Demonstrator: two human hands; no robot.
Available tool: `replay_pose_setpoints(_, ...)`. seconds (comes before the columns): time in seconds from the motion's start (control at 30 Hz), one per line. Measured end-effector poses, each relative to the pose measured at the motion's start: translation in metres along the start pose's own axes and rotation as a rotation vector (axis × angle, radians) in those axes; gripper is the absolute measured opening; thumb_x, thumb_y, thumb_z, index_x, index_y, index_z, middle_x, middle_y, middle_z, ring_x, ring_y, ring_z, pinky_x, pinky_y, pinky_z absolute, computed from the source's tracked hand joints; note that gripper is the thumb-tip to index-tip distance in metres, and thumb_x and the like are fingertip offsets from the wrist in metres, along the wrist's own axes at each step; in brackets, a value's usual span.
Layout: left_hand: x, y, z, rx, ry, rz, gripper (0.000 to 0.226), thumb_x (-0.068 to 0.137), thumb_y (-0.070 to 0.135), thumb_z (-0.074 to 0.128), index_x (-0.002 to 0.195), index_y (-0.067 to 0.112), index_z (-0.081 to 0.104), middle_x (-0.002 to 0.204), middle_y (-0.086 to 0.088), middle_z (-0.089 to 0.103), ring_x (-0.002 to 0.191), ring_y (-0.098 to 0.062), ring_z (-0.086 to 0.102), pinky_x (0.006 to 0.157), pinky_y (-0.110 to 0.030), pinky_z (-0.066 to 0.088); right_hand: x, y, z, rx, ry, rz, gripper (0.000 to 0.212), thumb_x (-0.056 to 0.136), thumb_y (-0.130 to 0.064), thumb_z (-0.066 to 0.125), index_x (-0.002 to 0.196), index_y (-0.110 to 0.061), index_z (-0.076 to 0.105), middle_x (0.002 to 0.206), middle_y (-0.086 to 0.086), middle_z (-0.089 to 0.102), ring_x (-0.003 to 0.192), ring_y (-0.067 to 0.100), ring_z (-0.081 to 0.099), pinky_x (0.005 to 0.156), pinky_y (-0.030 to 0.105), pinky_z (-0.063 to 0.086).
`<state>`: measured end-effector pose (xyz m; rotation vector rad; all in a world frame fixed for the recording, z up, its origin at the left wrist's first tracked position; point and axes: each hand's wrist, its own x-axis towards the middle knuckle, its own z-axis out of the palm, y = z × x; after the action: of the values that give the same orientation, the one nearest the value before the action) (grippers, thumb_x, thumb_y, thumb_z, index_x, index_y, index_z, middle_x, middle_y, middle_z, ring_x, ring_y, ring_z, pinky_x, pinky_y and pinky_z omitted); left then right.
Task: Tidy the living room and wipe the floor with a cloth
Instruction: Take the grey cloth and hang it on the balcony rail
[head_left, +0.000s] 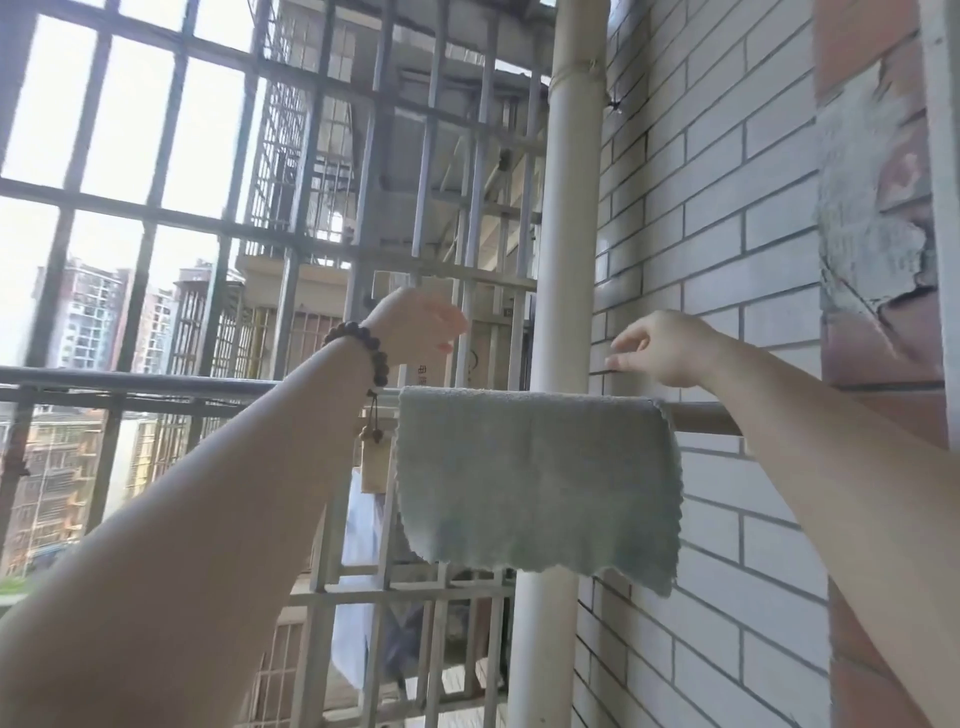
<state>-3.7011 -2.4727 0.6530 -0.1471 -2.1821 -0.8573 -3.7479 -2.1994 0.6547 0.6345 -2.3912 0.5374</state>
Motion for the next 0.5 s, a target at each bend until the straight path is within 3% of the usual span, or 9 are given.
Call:
replay_pose_setpoints(0.1,-0.01,-0.004,0.0,0.2,-0.035,0.111,0.016,0.09,0.019,0.065,0.103,0.013,0.072,0.095,-0.001,0.071,0.072,0.001,0.064,0.058,-0.005,0.045,-0.013,0.006,-0.005,-0.048,-0.114,-0.019,0.028,0.081,-0.035,0.073,0.105,-0.022,0.07,0.092,-0.006,0.062,0.094,0.016,0.056,0.084,0.028,0.04)
replay_pose_setpoints(0.2,-0.02,-0.014,0.011,0.351,-0.18,0.107,0.023,0.086,0.019,0.07,0.108,0.014,0.073,0.107,-0.001,0.072,0.097,-0.013,0.066,0.077,-0.011,0.048,-0.017,0.01,-0.003,-0.144,-0.174,-0.001,0.02,0.079,-0.029,0.076,0.097,-0.023,0.072,0.09,-0.007,0.066,0.09,0.015,0.06,0.086,0.031,0.048)
replay_pose_setpoints(0.3,-0.023,-0.018,0.021,0.385,-0.102,0.116,0.018,0.085,0.015,0.071,0.102,0.013,0.076,0.105,0.0,0.072,0.096,-0.015,0.066,0.09,-0.025,0.05,-0.017,0.016,-0.001,-0.167,-0.09,0.0,0.012,0.079,-0.018,0.075,0.091,-0.02,0.075,0.089,-0.001,0.071,0.084,0.014,0.061,0.079,0.027,0.049)
replay_pose_setpoints(0.5,-0.014,-0.018,0.031,0.413,0.06,0.125,0.01,0.088,0.016,0.066,0.087,0.016,0.077,0.094,-0.001,0.071,0.088,-0.018,0.064,0.086,-0.029,0.051,-0.011,0.024,0.006,-0.037,0.16,-0.014,0.011,0.083,-0.008,0.067,0.081,-0.016,0.075,0.078,0.001,0.068,0.081,0.015,0.059,0.072,0.022,0.042)
